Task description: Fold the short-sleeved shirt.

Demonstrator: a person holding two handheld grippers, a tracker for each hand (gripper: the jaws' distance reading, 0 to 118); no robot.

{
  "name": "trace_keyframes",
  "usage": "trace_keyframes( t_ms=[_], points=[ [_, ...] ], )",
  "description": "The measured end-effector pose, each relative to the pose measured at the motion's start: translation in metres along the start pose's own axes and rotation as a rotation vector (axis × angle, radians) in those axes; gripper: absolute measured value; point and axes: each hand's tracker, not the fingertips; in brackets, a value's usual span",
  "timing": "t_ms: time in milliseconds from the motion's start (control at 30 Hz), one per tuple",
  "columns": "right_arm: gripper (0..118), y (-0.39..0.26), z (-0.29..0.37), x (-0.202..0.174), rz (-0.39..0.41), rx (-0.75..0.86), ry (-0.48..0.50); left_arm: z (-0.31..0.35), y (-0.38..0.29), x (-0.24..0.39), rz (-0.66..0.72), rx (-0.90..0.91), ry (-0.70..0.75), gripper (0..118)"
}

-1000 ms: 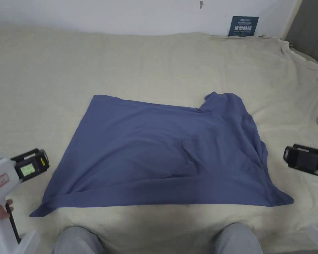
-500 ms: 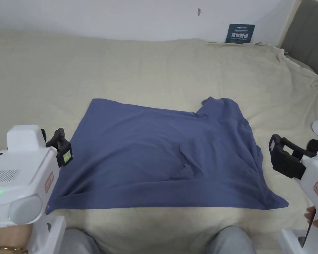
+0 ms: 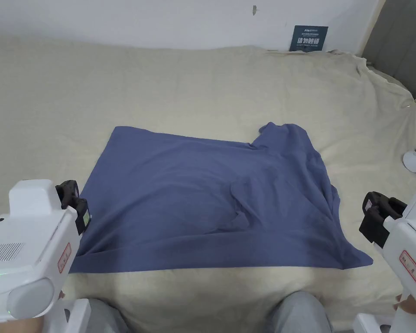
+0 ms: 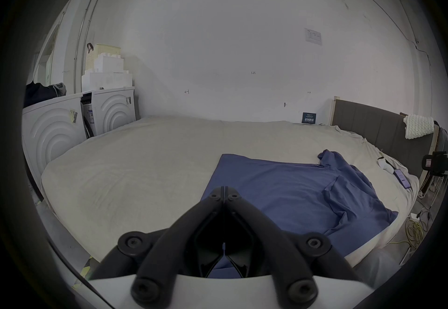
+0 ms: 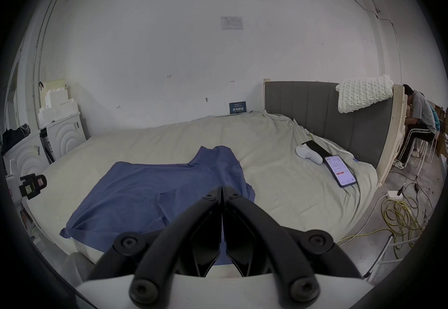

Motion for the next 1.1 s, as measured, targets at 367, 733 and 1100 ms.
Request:
trace_keyframes(
  t_ms=[367, 733, 1100],
  points=[
    [46, -0.006, -0.056, 0.029, -0.067, -0.377, -0.009, 0.002, -0.002, 0.004, -0.003, 0.003, -0.011, 0],
    [100, -0.064, -0.117, 0.05, -0.097, -0.627, -0.137, 0.001, 0.0, 0.006, -0.004, 0.002, -0.015, 0],
    [4, -0.075, -0.128, 0.054, -0.101, -0.6, -0.137, -0.002, -0.008, 0.002, -0.015, -0.048, -0.002, 0]
  ],
)
